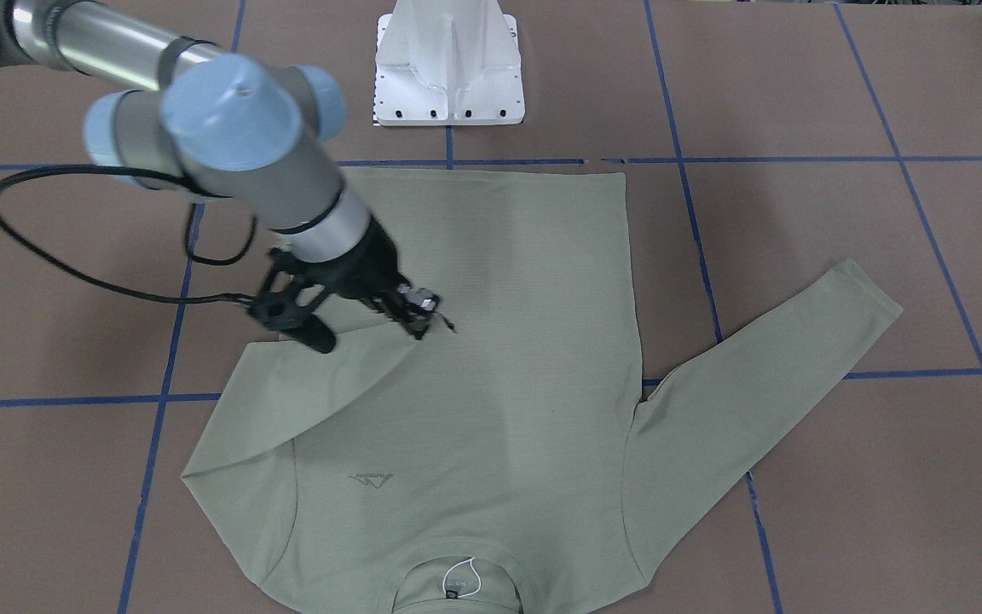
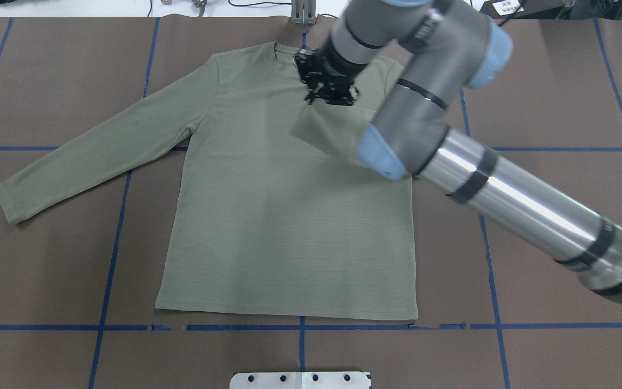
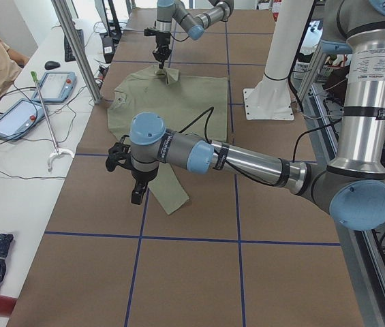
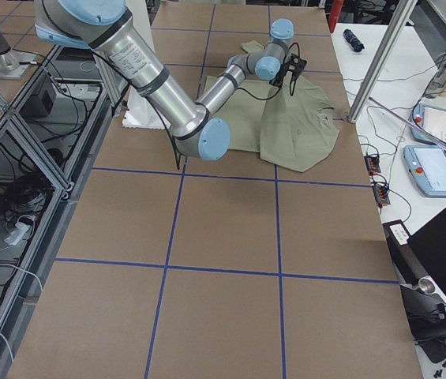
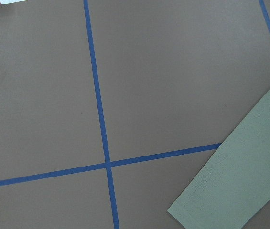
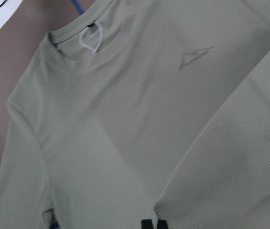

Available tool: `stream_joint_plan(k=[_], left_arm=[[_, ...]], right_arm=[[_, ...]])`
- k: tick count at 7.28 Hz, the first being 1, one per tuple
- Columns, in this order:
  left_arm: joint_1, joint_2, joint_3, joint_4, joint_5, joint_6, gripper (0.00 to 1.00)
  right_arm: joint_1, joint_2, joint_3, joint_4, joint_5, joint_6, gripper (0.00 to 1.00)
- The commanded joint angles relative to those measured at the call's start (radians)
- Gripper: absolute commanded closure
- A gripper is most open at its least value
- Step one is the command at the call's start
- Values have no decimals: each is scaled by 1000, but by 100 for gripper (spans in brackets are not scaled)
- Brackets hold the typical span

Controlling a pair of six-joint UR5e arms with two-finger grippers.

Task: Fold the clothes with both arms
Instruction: 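Grasp the sleeve nearest the right gripper and fold it across the shirt body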

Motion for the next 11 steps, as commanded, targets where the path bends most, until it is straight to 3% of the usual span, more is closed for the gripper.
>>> stream_joint_plan(k=[1,4,8,9,10,11], left_arm=[[0,0,-2,0,-13,0,0],[0,2,-3,0,-31,0,0],[0,2,-8,-6,-33,4,0],[0,3,-16,-5,-47,3,0],[0,5,-16,-6,-59,3,0],[3,3,-16,-7,-59,6,0]], right_arm=[[-105,213,-286,191,-126,89,100],[-175,288,-456,304,-219,91,100],[-179,300,-558,410,-343,94,100],[-193,314,-579,412,-361,94,93],[-220,332,-584,413,-409,96,13],[-230,351,-598,413,-424,108,13]])
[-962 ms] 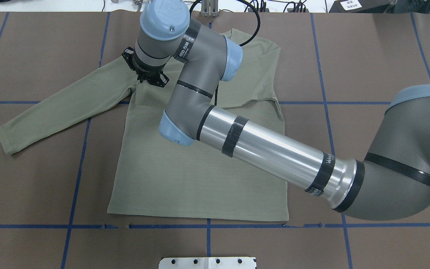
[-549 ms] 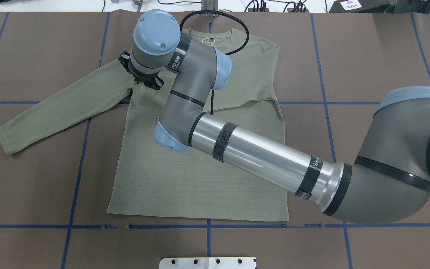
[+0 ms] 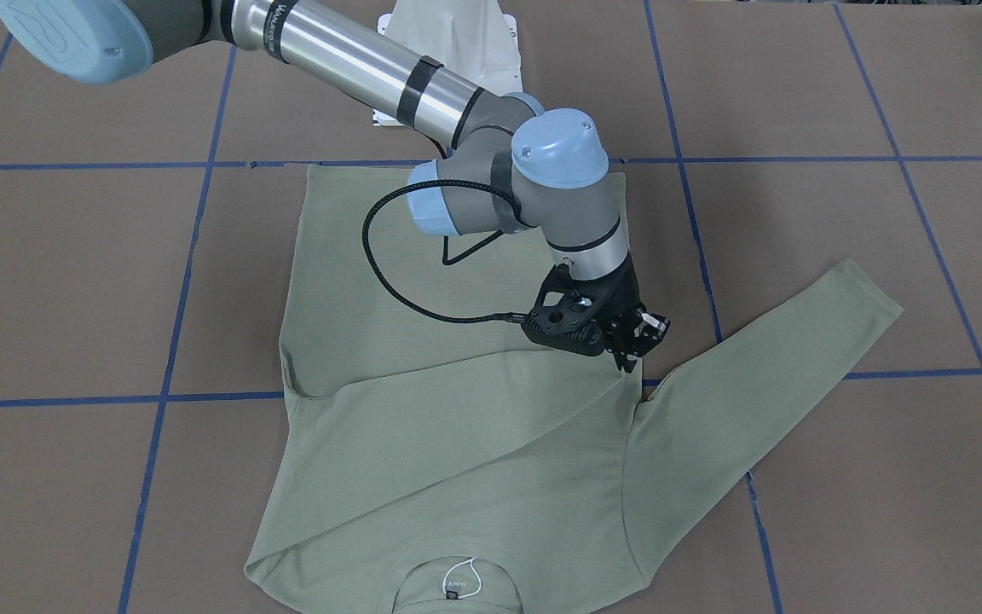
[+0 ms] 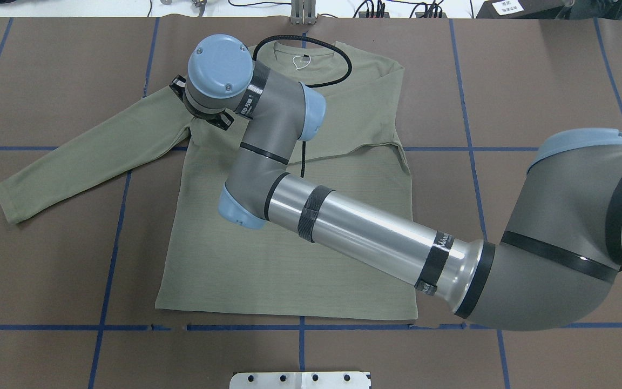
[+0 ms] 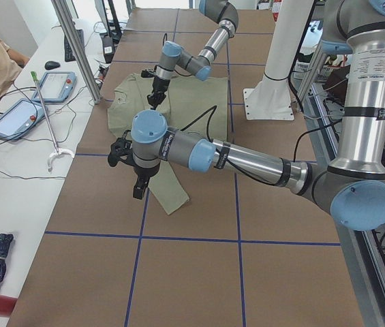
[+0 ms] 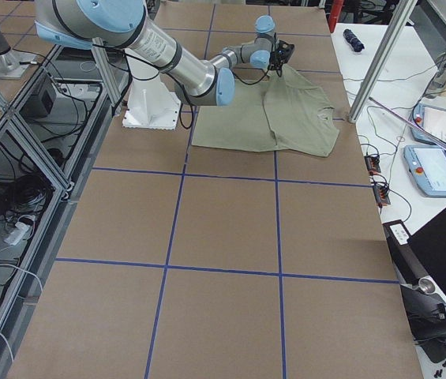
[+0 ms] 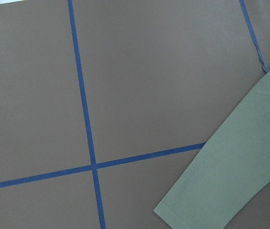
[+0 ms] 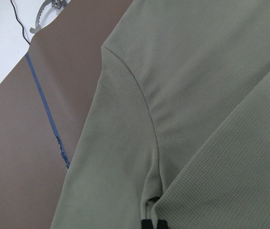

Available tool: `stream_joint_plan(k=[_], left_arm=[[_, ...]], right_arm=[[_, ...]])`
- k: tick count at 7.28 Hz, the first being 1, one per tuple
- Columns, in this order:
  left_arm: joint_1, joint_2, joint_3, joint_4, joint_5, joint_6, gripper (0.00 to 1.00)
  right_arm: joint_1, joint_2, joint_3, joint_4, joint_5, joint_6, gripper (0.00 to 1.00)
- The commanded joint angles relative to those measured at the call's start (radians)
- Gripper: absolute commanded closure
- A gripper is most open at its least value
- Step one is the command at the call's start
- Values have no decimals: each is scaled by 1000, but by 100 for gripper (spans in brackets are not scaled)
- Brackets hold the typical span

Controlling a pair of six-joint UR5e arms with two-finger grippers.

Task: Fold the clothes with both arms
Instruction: 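Grasp the sleeve nearest the right gripper and fold it across the shirt body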

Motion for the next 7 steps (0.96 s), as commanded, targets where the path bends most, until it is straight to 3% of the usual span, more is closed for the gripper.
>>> stream_joint_plan(k=[1,2,5,6,7], left_arm=[[2,0,-3,0,-6,1,0],[4,1,-1,0,-6,-1,0],[71,-8,14,-35,-6,-63,0],[114,-5,57,-154,-4,-105,0],[164,-8,157,-292,-1,-178,0]], right_arm=[[-18,26,-22,2,-34,10,12],[-17,26,-44,2,-60,10,6],[32,29,-30,-5,-37,21,6],[78,-15,23,-11,37,19,5],[121,-125,163,-14,114,16,5]])
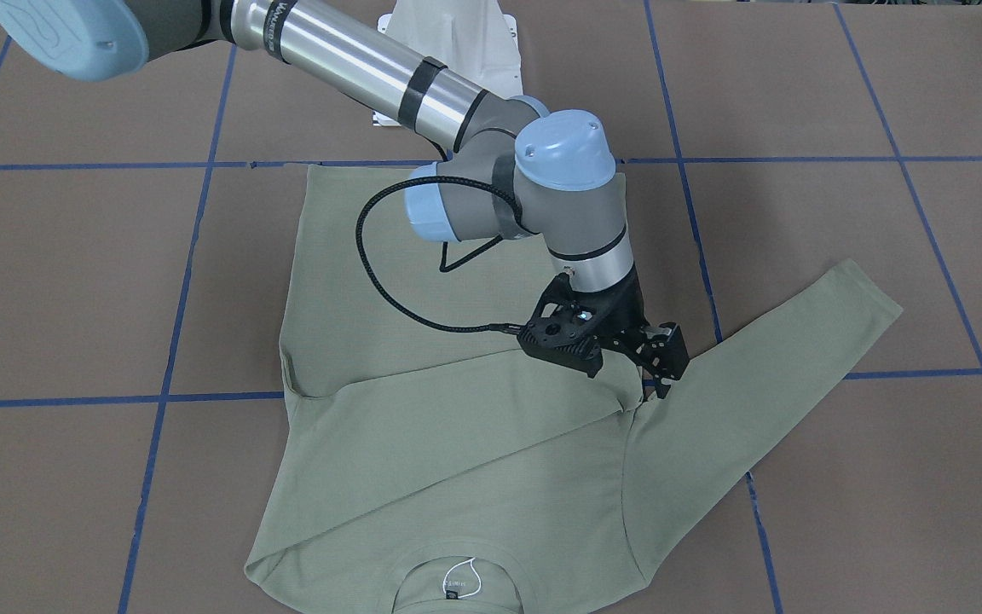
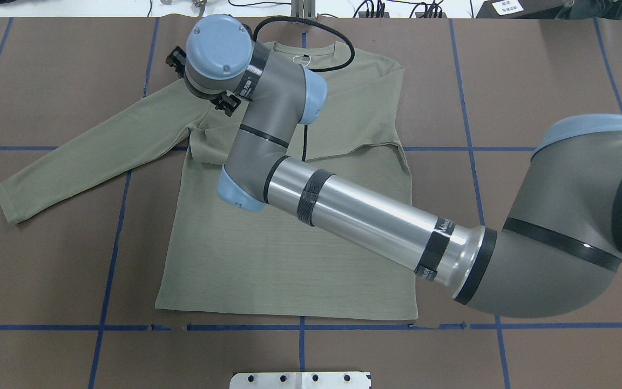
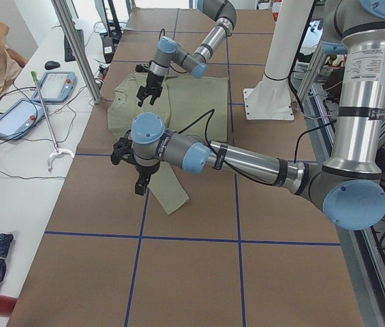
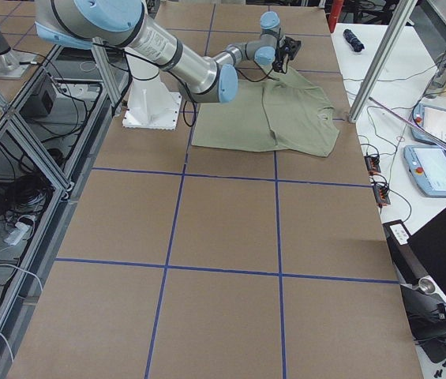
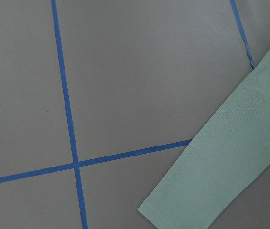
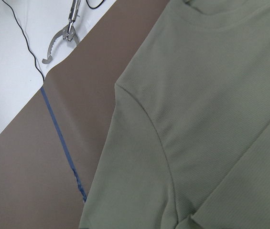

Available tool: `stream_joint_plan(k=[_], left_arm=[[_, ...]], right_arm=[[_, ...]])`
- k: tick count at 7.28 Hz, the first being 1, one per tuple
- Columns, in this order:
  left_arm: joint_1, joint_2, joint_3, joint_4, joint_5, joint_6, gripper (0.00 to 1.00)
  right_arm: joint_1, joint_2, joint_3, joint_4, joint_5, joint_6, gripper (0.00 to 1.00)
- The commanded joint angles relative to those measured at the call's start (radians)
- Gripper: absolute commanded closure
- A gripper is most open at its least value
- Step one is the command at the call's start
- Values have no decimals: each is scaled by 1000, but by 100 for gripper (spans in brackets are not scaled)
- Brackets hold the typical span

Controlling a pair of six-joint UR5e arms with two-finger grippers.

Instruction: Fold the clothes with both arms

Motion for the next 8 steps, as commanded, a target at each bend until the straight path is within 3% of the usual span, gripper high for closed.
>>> stream_joint_plan(k=[1,4,5,6,8], left_arm=[[96,-4,186,-278,7,-150,0],[184,-30,354,-341,8,-224,1],[208,-38,385,-342,6,-225,7],[213,-54,416,-356,4,-225,11],[245,-56,448,-369,1,-223,30]], right_arm=[[74,-226,282,-22,138,-7,6],[94,-496,609,-83,161,-13,1],[103,-547,668,-83,161,-20,1],[104,-554,675,-85,161,-21,1],[99,-557,675,-85,158,-19,1]])
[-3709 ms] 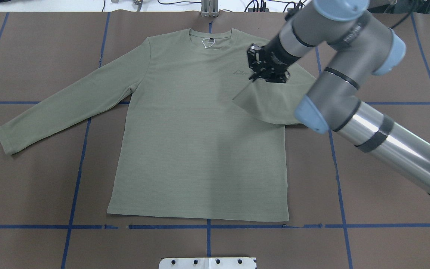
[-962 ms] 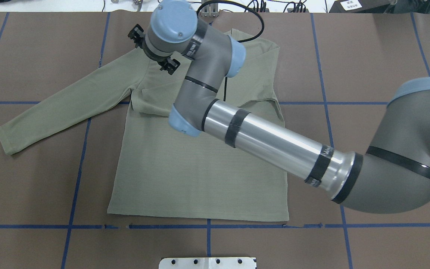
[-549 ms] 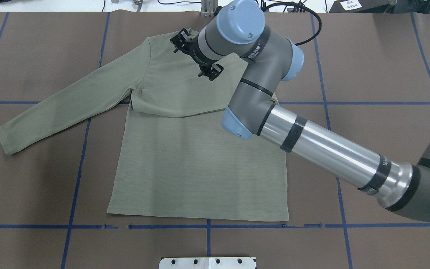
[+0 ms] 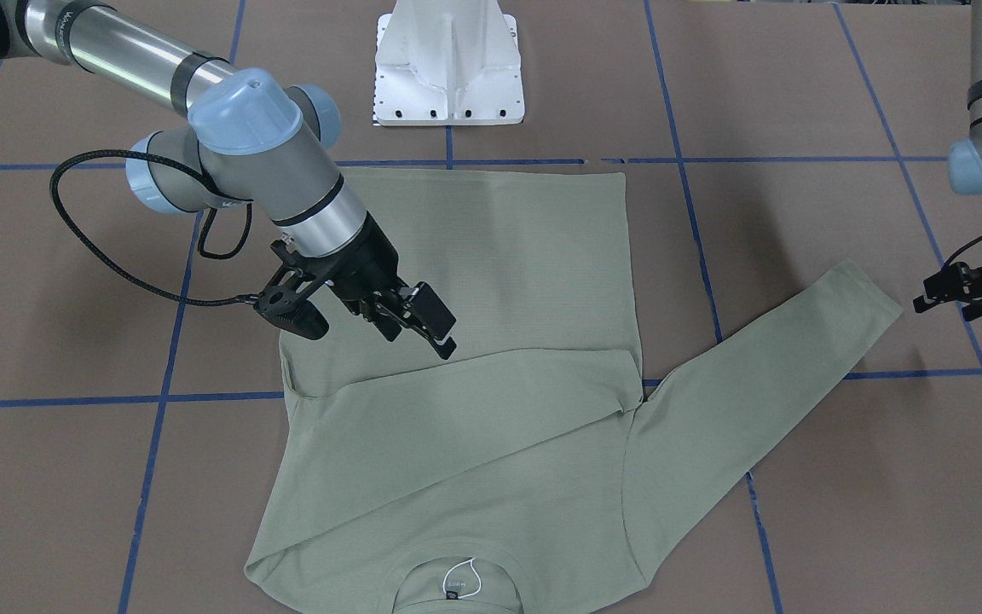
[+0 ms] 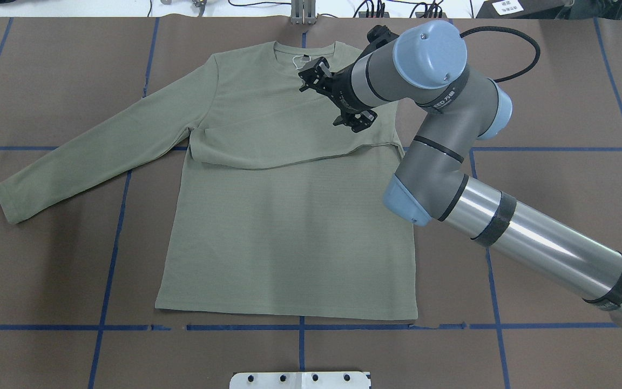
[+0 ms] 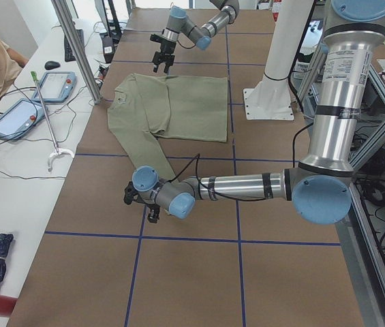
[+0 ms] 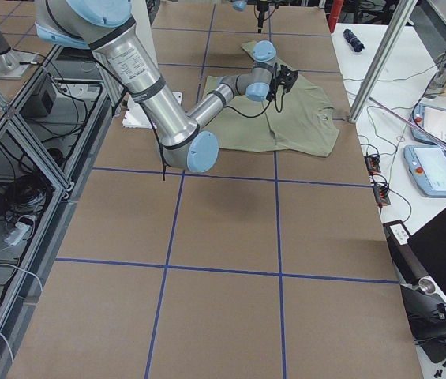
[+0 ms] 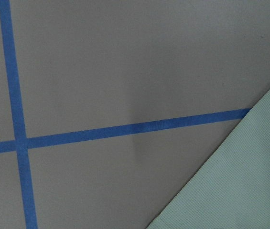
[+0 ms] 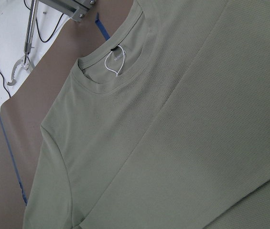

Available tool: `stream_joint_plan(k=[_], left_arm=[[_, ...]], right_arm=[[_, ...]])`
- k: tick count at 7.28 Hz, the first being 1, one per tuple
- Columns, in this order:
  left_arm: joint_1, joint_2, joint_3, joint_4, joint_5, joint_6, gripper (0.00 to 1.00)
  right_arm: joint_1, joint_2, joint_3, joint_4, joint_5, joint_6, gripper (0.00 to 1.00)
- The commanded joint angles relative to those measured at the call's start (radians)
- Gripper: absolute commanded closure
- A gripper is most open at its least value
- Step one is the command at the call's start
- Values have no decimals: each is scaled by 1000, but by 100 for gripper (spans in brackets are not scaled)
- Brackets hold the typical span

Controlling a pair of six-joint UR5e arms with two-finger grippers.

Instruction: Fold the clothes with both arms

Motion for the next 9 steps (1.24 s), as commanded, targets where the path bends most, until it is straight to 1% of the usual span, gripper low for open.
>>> stream_joint_plan(k=[1,7,8,9], left_arm=[[25,-5,36,-8,-4,-3,31],[79,-18,50,-9,-3,-1,31],[85,-18,51,-9,-3,2,31],[89,-18,54,-9,-3,4,32]], right_arm=[[-3,-7,7,0,-3,1,1],[-17,-13,7,0,-8,-1,1],[11,-29,24,0,3,-2,1],[32,-100,83,0,12,-4,1]])
